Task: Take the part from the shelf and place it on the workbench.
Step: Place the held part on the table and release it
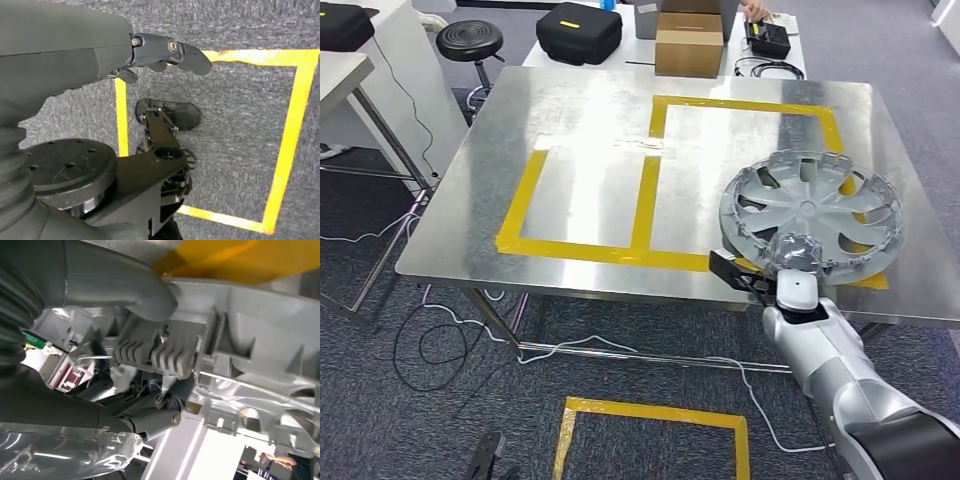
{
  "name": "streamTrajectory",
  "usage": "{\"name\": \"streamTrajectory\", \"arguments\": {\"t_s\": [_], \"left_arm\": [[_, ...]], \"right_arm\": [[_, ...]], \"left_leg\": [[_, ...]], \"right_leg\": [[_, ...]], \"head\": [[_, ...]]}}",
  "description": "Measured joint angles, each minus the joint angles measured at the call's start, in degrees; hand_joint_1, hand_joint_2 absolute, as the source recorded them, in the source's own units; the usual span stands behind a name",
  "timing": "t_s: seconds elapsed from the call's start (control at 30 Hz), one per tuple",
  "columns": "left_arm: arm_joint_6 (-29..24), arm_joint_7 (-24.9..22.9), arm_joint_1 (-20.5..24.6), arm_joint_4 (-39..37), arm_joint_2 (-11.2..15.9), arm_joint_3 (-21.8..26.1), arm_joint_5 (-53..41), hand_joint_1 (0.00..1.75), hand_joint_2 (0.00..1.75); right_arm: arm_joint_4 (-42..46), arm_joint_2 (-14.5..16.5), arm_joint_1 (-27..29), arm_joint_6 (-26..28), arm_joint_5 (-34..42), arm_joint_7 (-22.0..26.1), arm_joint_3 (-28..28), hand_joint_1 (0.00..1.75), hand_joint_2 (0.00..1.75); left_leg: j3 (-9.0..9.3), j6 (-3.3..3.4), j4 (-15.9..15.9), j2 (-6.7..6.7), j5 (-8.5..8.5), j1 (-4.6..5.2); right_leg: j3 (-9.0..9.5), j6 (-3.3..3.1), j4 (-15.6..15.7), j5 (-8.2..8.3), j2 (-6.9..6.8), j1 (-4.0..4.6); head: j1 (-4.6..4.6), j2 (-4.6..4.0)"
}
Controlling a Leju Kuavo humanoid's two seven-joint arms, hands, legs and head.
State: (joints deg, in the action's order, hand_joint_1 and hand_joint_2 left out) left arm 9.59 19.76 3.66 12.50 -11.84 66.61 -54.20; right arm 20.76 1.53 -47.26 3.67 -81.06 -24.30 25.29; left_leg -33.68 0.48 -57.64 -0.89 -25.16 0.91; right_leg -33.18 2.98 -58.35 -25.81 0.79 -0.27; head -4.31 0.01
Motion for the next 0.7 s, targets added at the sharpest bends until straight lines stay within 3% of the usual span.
{"name": "streamTrajectory", "arguments": {"t_s": [0.5,0.7], "left_arm": [[0.42,1.64,0.05,0.0,-0.58,0.07,-0.4,0.0,1.75],[0.83,1.92,0.05,0.0,-0.86,0.07,-0.85,0.0,1.75]], "right_arm": [[-0.6,-0.58,1.38,1.64,-2.69,0.13,-2.42,0.0,0.0],[-0.6,-1.4,0.52,4.97,-3.47,0.98,-3.02,0.0,0.0]], "left_leg": [[-0.01,0.0,0.0,0.02,-0.01,-0.01],[-0.02,0.0,0.0,0.02,-0.01,0.0]], "right_leg": [[-0.03,0.0,0.0,0.0,0.07,0.0],[-0.02,0.0,0.0,0.0,0.06,0.0]], "head": [[0.01,-0.01],[0.01,0.0]]}}
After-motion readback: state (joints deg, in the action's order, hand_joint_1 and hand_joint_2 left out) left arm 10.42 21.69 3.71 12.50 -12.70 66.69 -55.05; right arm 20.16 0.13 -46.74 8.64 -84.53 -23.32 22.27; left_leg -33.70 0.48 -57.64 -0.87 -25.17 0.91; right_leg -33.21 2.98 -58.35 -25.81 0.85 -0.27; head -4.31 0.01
